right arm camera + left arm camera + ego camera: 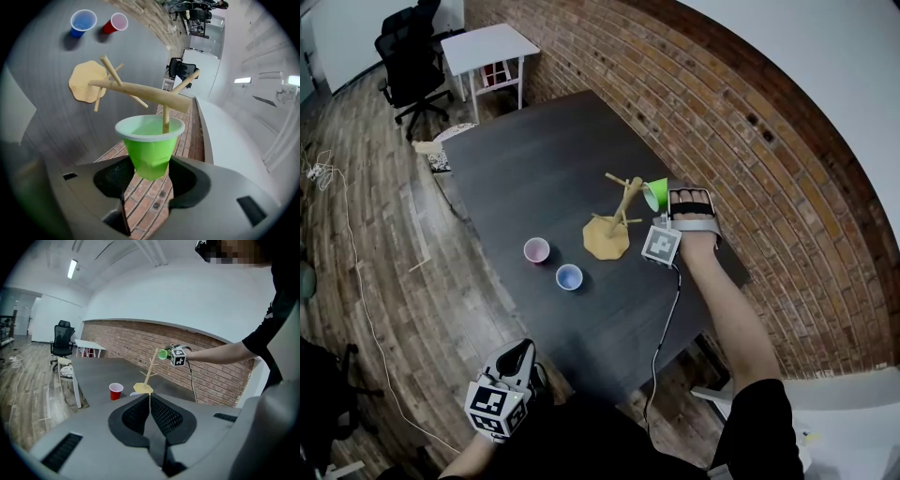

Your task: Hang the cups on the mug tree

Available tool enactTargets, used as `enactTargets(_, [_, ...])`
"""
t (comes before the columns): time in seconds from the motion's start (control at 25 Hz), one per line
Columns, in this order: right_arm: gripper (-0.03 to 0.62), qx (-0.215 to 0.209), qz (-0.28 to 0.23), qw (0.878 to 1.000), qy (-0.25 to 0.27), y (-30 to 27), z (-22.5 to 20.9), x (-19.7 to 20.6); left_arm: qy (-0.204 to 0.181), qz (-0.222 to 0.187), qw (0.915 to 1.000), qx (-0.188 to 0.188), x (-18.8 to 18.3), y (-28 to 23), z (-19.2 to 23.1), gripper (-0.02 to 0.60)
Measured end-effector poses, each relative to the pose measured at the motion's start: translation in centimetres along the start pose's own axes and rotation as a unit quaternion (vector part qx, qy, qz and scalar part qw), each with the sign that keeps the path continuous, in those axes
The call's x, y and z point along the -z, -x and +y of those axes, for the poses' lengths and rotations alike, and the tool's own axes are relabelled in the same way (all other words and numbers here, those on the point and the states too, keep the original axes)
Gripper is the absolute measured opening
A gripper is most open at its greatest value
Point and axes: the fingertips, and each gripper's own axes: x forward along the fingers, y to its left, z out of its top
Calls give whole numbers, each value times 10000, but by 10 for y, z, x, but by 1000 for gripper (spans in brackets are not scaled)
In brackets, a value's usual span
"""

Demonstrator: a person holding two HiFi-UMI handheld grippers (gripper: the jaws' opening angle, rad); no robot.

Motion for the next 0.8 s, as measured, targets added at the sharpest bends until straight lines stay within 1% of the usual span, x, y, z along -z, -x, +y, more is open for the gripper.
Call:
enactTargets(0.24, [247, -74, -132, 9999, -50, 4, 9, -8, 8, 35, 10000, 59, 0, -3, -3, 25])
enactTargets(0.36, [247, -109, -182, 9998, -33, 6, 14, -11, 24, 29, 10000, 51, -7, -3, -4, 25])
enactTargets(0.44, [247, -138, -181, 9997, -5, 8, 15, -10, 30, 32, 10000, 33, -10, -4, -4, 25])
enactTargets(0.64, [247, -234, -154, 9996, 25, 13, 15, -7, -25, 72, 9999, 104, -4, -6, -5, 25])
enactTargets(0.8, [247, -306, -95, 9995, 21, 19, 15, -1, -32, 71, 9999, 81, -9, -8, -7, 25])
